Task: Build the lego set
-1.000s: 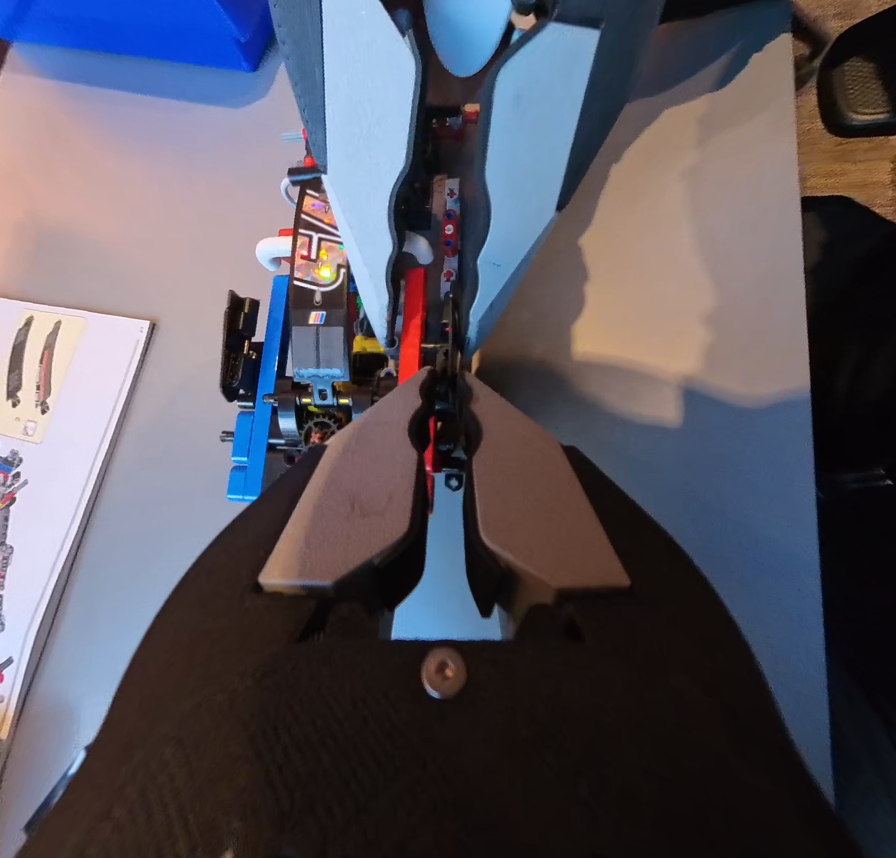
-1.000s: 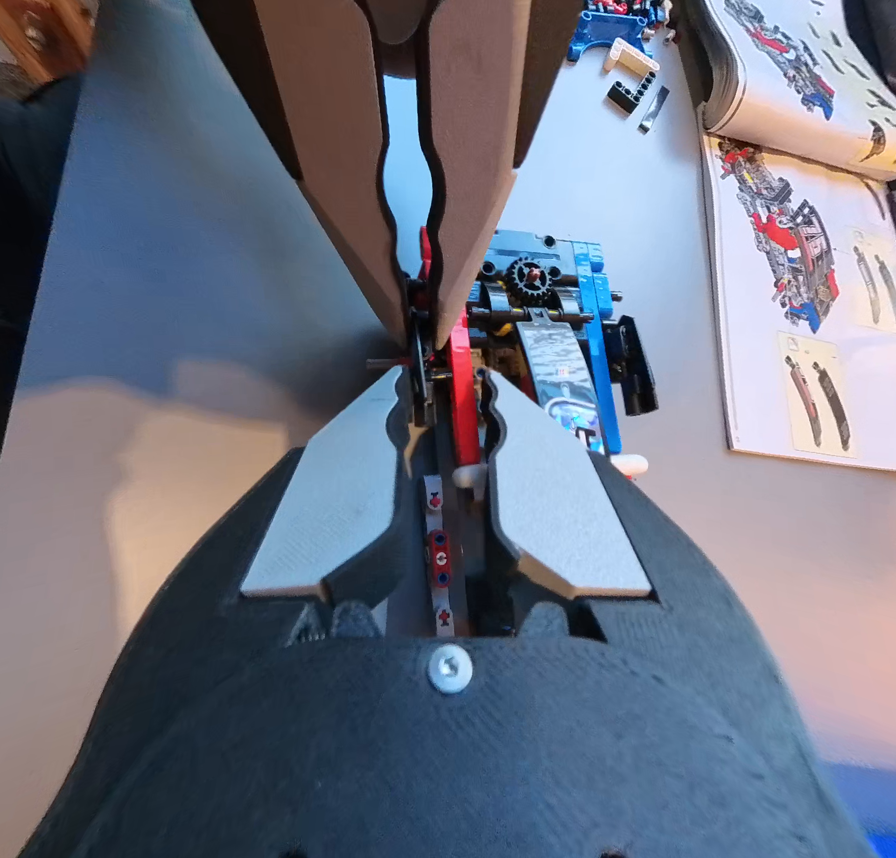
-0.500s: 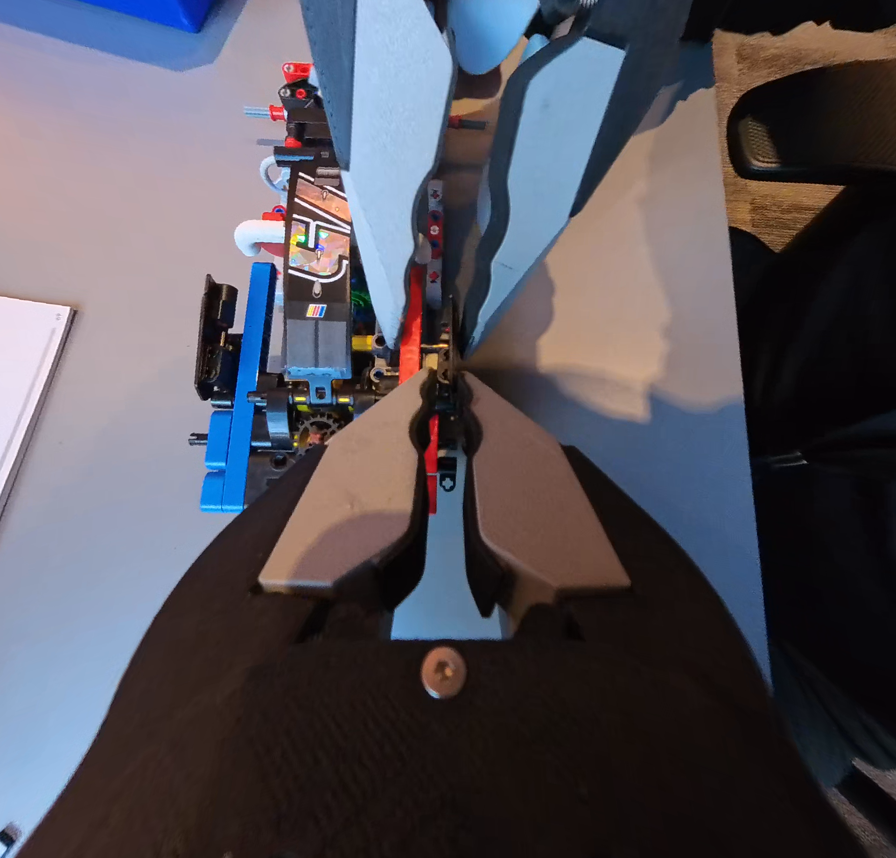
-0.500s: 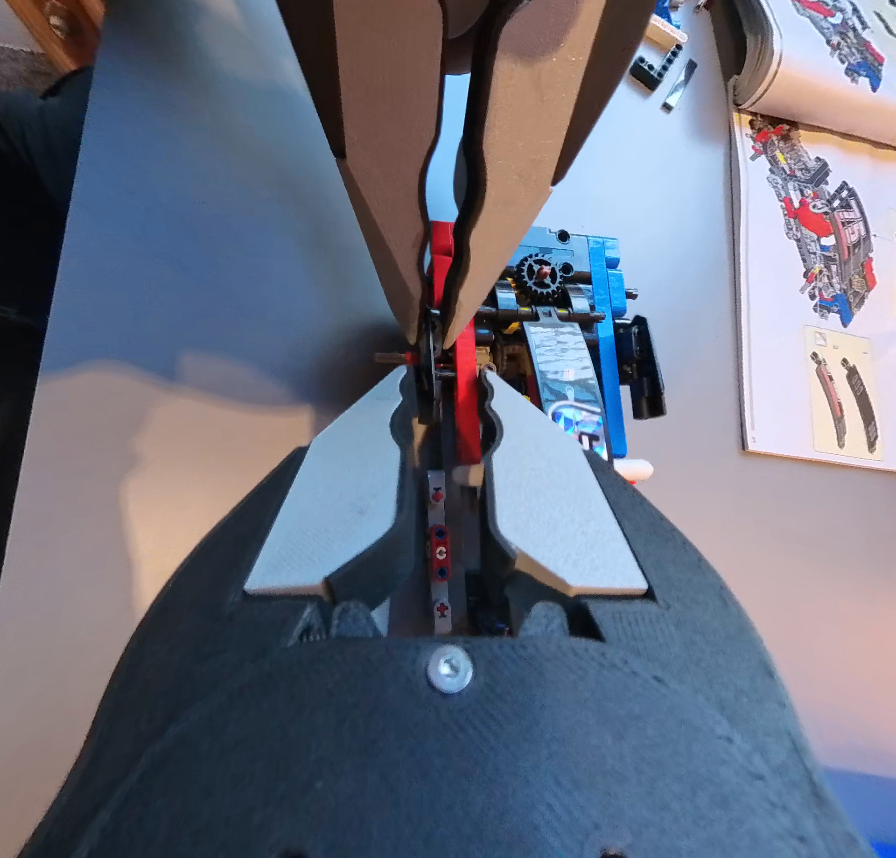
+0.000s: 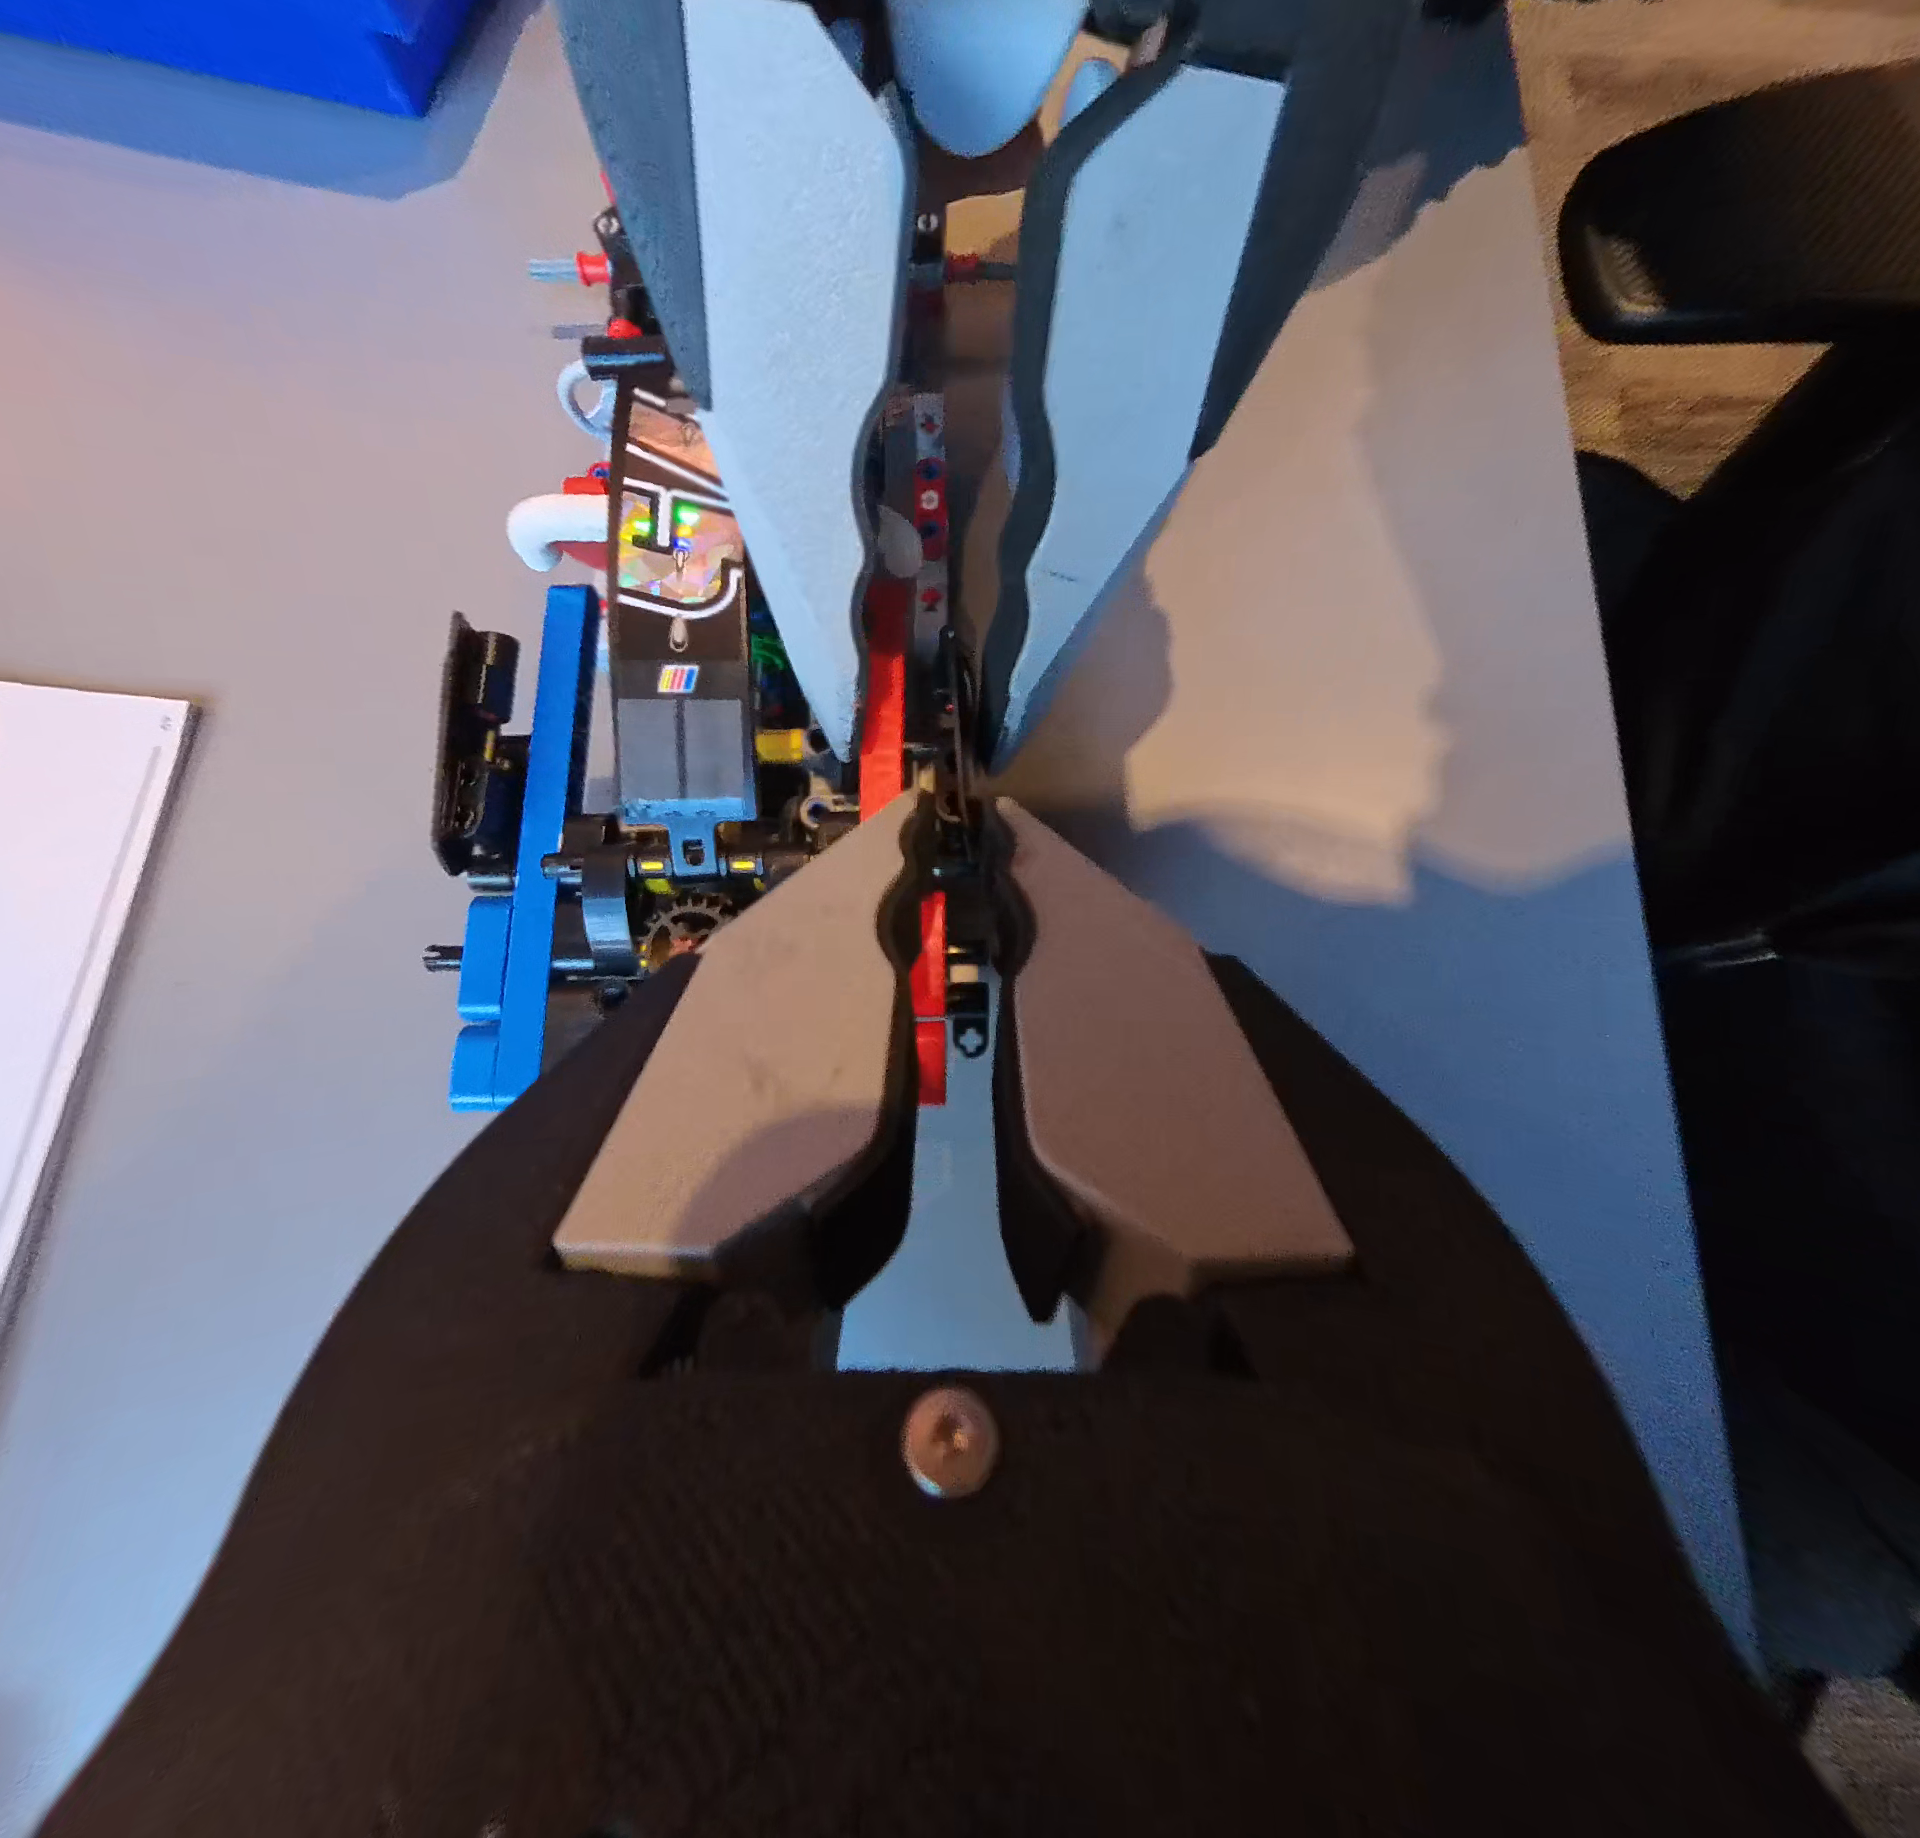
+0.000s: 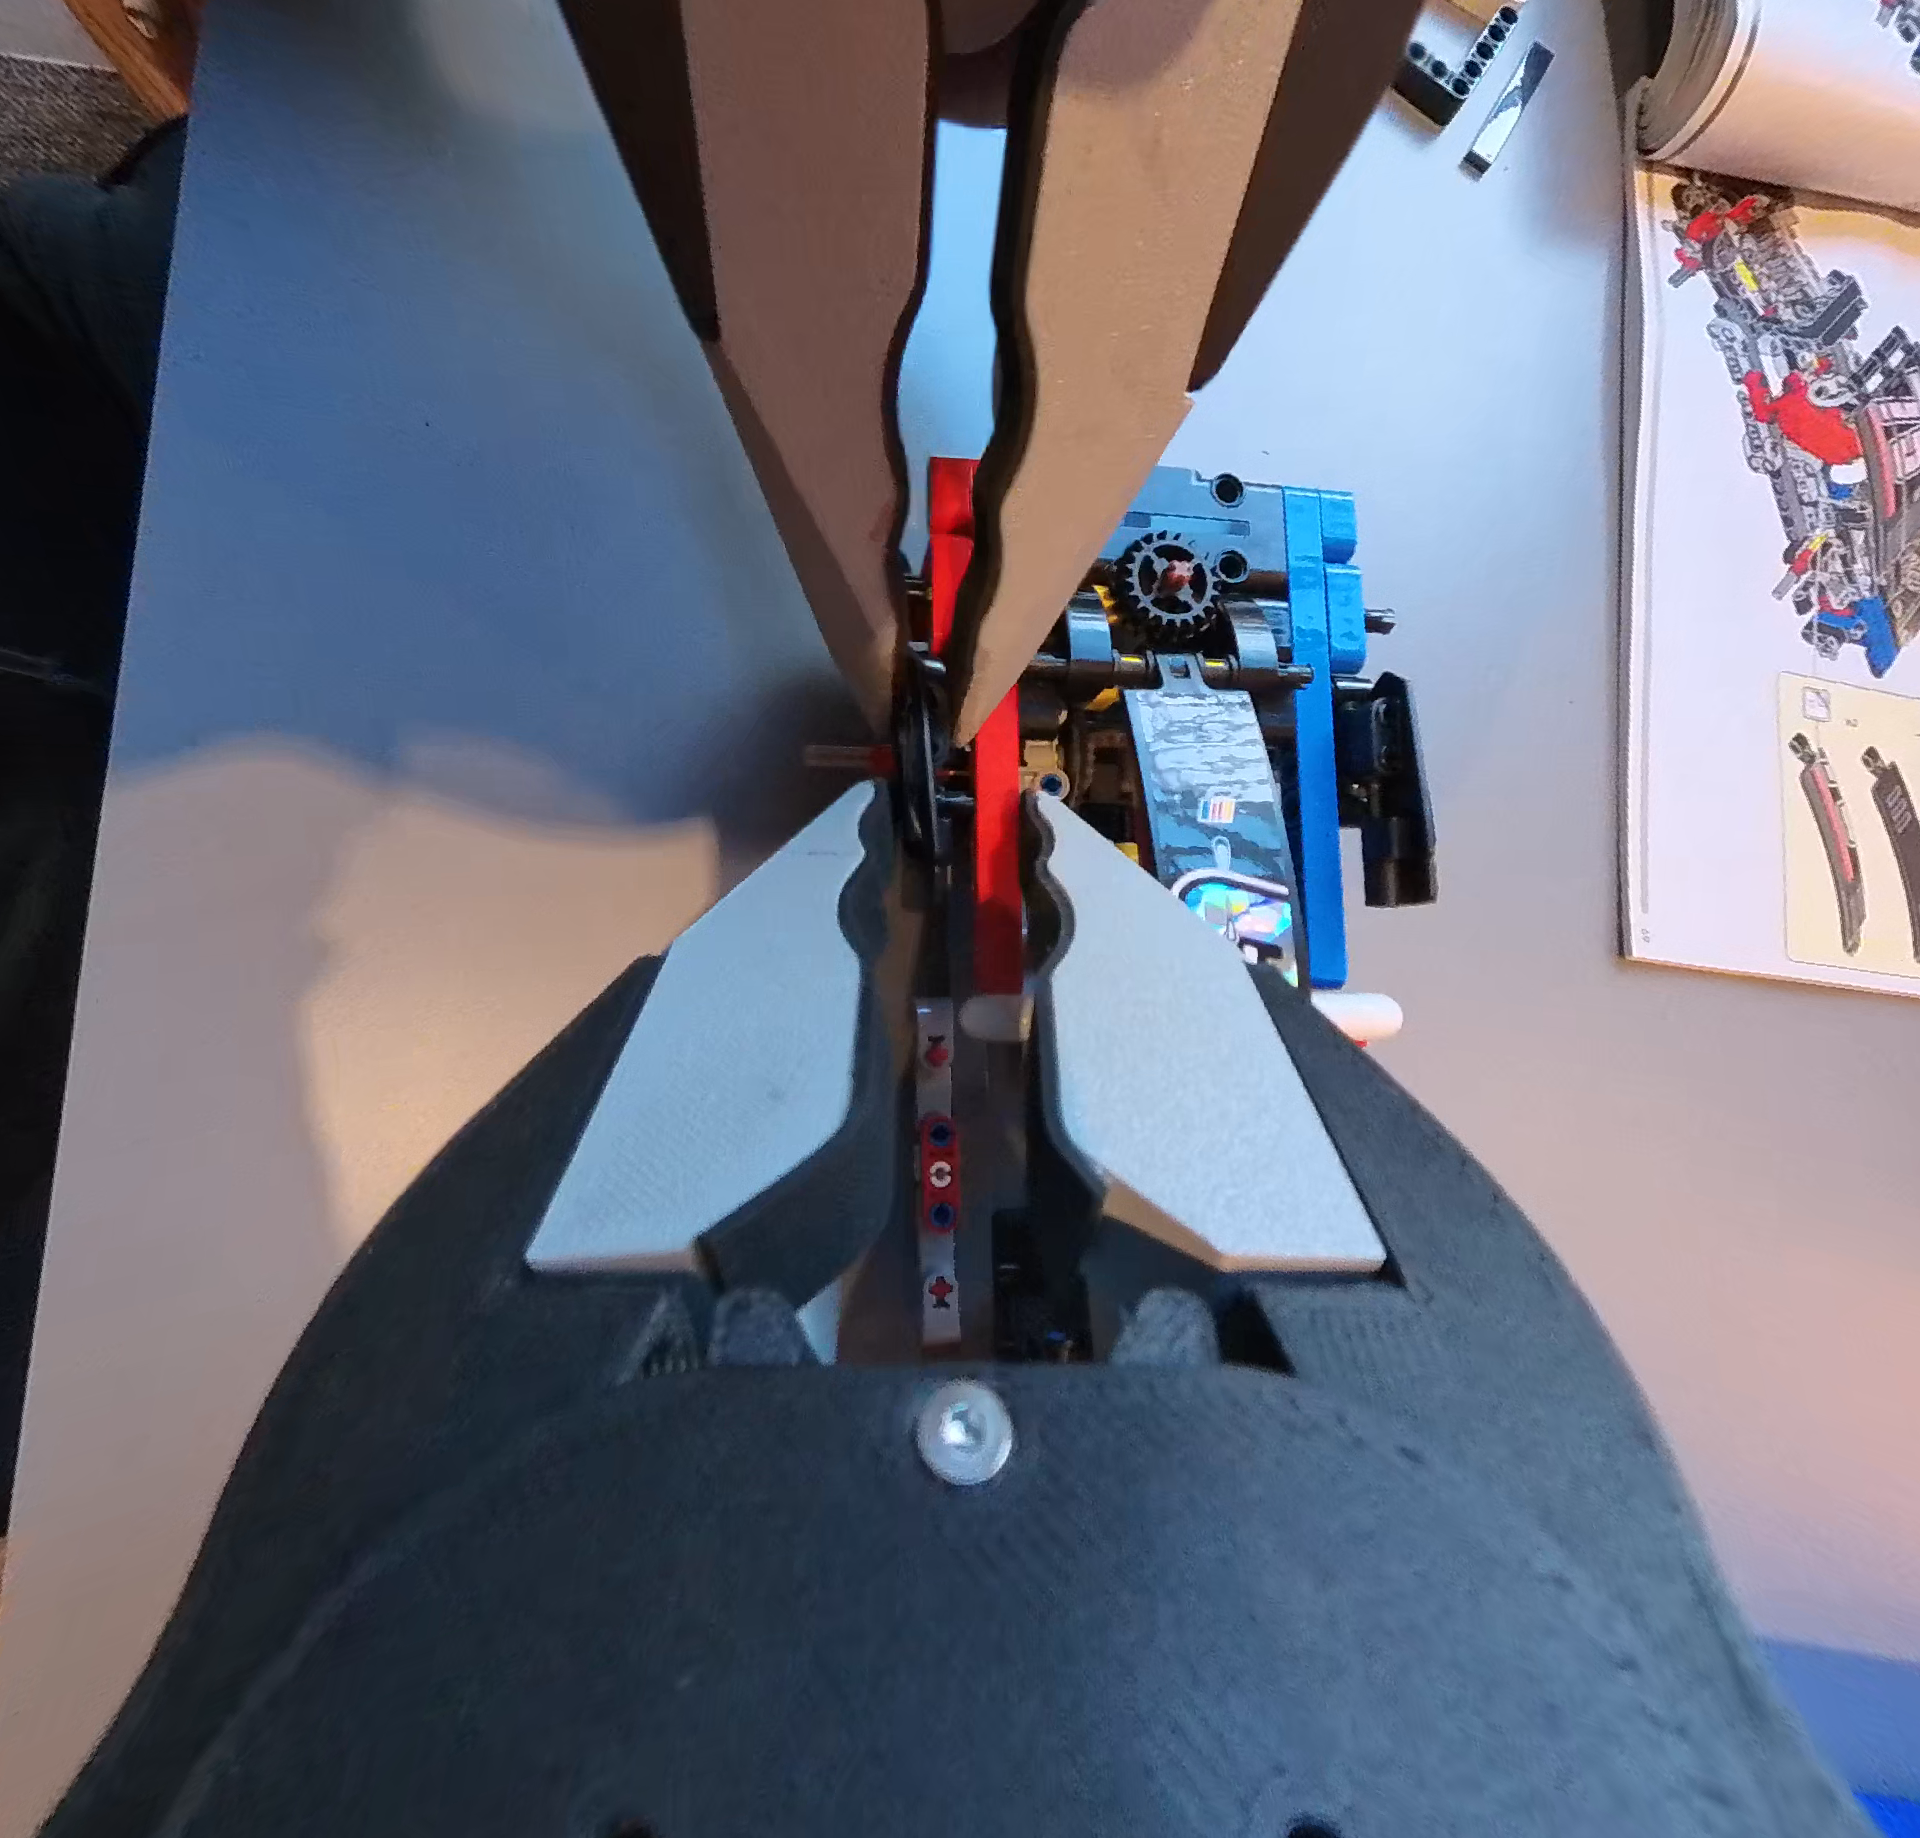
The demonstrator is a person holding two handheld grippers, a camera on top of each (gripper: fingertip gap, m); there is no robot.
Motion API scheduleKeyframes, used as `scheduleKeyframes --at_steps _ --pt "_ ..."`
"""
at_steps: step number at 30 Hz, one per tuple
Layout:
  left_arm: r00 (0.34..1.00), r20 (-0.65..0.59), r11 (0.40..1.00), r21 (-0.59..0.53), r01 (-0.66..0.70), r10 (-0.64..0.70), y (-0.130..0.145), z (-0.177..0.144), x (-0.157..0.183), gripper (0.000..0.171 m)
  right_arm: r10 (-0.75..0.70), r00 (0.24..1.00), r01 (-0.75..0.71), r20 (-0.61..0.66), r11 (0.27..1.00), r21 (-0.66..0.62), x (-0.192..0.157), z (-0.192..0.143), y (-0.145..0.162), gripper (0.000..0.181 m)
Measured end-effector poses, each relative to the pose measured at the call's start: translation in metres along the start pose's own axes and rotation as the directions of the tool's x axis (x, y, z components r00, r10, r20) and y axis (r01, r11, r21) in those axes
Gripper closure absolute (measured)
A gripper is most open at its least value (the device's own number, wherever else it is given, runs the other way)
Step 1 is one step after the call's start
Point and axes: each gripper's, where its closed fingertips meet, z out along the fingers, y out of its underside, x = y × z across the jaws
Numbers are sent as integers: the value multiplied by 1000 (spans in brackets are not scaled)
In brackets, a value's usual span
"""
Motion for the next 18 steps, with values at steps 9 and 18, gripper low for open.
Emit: scheduleKeyframes --at_steps 9,18 --pt "996 -64 997 30 64 -62 -1 0 0 167 21 999 -20 34 1000 -24 0 0 0 161" --pt "950 -185 966 10 258 -252 -2 -2 -2 167 90 992 -84 86 994 -69 2 0 0 161"
